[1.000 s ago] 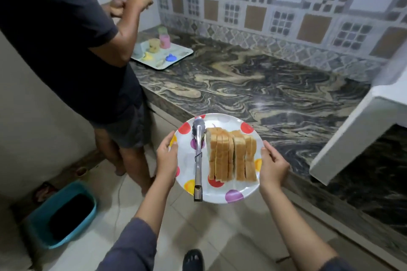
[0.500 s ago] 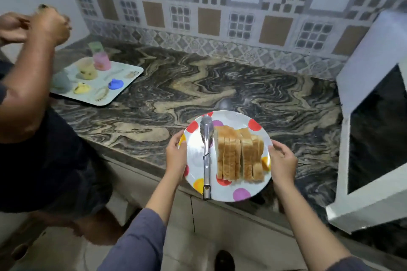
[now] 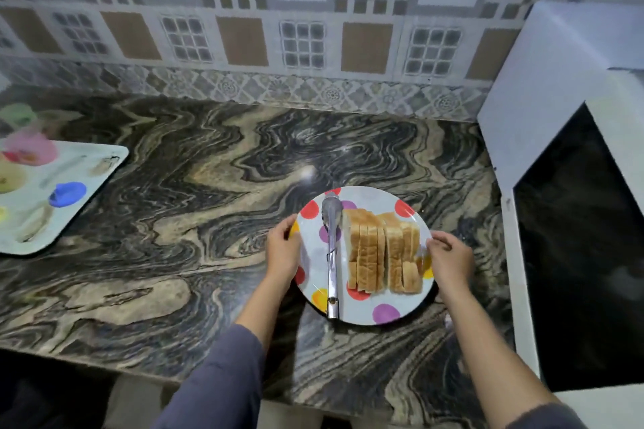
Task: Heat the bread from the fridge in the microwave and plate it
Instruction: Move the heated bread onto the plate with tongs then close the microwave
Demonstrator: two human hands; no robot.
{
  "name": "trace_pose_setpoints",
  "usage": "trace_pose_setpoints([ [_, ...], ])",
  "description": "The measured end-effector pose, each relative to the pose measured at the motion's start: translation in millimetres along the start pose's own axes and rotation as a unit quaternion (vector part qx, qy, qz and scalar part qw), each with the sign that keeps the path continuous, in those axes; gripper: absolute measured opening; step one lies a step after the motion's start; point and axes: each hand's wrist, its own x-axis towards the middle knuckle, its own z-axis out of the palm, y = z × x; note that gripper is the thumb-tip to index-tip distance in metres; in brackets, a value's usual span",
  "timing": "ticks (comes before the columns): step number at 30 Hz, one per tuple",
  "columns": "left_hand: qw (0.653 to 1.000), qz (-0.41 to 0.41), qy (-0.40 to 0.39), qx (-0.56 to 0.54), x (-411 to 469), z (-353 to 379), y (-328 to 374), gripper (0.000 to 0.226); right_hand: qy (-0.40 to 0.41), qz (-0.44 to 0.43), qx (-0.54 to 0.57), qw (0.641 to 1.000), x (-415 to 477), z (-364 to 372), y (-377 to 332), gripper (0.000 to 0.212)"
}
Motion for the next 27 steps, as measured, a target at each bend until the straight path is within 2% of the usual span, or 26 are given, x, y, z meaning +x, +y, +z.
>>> trace_pose_setpoints([
  [7,0.991,0.037,-0.011,0.131,35.7,17.2,-9.4,0.040,0.024,-0.009,-0.062,0.998,15.9,4.0,-4.1,0.023],
  [11,0.981,0.058,-0.004,0.186,28.8,27.0,-1.6,0.029,0.018,0.014,-0.090,0.996,25.3,-1.4,-2.4,0.021],
  [18,0.975,0.077,0.021,0.208,16.9,29.4,-5.5,0.038,0.015,-0.032,-0.120,0.992,19.5,-6.1,0.6,0.023],
  [23,0.969,0.088,-0.014,0.232,17.7,21.0,-3.3,0.042,0.007,-0.059,-0.122,0.991,3.0,-9.9,3.1,0.026],
  [27,0.976,0.135,-0.028,0.170,9.0,26.0,28.1,0.043,0.026,-0.049,-0.112,0.992,-32.2,-18.0,-17.3,0.033],
])
